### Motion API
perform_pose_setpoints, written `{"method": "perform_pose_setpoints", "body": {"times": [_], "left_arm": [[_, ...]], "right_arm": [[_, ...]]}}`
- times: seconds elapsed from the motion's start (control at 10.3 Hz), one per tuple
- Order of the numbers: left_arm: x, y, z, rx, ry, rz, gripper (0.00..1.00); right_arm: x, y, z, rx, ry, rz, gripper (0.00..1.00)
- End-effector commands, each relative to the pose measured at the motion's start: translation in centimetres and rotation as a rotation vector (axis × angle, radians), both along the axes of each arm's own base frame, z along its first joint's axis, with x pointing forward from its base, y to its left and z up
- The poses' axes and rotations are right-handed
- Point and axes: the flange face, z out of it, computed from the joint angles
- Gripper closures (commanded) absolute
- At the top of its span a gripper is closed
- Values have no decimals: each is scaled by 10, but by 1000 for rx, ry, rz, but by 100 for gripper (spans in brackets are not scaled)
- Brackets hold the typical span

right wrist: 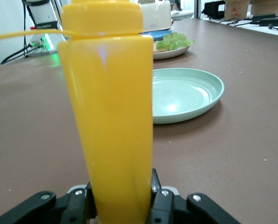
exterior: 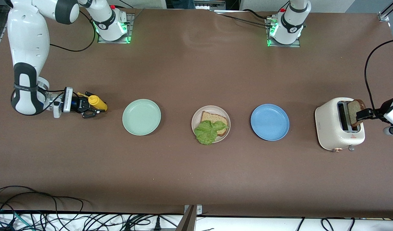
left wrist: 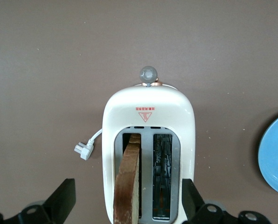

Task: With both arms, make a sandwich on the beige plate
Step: 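Lower the bottle with the right gripper while the left gripper reaches the toaster, then grasp the toaster bread with the left gripper while the right gripper opens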

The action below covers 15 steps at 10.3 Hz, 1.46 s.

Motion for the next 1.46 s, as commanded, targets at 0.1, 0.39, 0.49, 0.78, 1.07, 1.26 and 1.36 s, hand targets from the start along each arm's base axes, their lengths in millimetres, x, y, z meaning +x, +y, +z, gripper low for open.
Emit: {"method": "perform_pose_setpoints", "body": {"times": [0.1,0.39,0.49,0.78,1.07,1.26,1.36], "left_arm": [[-7,14,-22,-84,8,52,0],[-24,18,-46,-118,65,80,8],[-31,16,-53,-111,97,71,26],[-42,17,-25,-58,146,50,96],[-41,19,-9,-37,136,24,100],[-41,23,-3,-35,127,15,100],[-41,22,3,-32,117,13,100]], "right_arm": [[7,-4,2,53,-30,-10,100],[7,-4,2,52,-29,-11,61],[7,-4,2,52,-26,-12,53],[6,-4,2,52,-19,-14,45],[10,-12,5,44,-28,-13,28],[7,-33,8,34,-31,-26,27],[8,-44,12,22,-28,-10,27]]}}
